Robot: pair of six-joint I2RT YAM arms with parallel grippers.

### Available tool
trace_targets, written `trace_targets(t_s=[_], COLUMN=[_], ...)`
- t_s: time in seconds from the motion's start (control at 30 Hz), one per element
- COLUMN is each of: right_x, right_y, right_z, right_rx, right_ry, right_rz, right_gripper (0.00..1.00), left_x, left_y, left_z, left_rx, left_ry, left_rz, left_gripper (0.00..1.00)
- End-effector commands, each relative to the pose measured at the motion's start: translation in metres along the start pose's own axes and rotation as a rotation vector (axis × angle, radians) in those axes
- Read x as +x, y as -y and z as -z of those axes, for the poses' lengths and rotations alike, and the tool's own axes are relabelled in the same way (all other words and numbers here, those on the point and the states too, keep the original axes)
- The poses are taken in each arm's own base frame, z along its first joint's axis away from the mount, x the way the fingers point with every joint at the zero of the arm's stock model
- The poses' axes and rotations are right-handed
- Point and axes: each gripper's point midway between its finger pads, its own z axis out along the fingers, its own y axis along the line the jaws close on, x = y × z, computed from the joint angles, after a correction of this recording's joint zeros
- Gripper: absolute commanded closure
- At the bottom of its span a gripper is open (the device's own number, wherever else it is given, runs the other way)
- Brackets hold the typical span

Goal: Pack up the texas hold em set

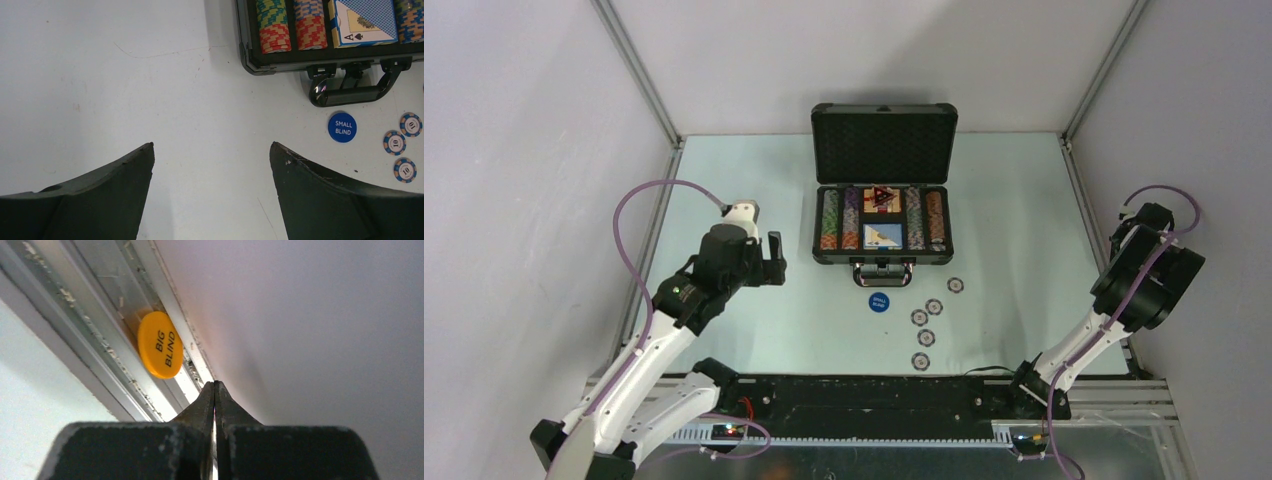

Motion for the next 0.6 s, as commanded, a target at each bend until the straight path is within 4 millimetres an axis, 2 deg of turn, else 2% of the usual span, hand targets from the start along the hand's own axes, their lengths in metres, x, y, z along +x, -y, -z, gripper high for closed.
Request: trace_targets(t_s=[0.0, 0.13, 0.2, 0.23, 0.3, 0.43, 0.57], right_x=[-0.037, -0.047, -0.048, -0.049, -0.054, -0.062, -0.062], right_y=[0.074, 0.067, 0.062, 0.061, 0.048, 0.025, 0.015], right_z=[0.023, 0.024, 0.021, 0.020, 0.016, 0.011, 0.005], right_rx=[0.292, 0.266, 0.237, 0.226, 0.148, 0.038, 0.007], right_ry=[0.135, 0.153, 0.164, 0.168, 0.197, 0.231, 0.229], right_rz=[-0.134, -0.113, -0.127, -0.134, -0.136, -0.106, -0.050], right_gripper=[1.00, 1.00, 0.87, 0.71, 0.60, 0.57, 0.58], left_x=[-0.004, -0.004, -0.004, -0.004, -0.004, -0.003, -0.003], left_y=[0.001, 0.001, 0.000, 0.001, 0.001, 0.001, 0.000], left_z=[-0.001, -0.001, -0.001, -0.002, -0.002, -0.002, -0.003], left_rx=[0.002, 0.002, 0.000, 0.001, 0.001, 0.001, -0.004], left_ry=[0.019, 0.019, 0.019, 0.018, 0.016, 0.013, 0.013], left_rz=[-0.023, -0.025, -0.025, -0.026, -0.025, -0.026, -0.026], left_gripper=[0.10, 0.10, 0.10, 0.10, 0.10, 0.10, 0.10])
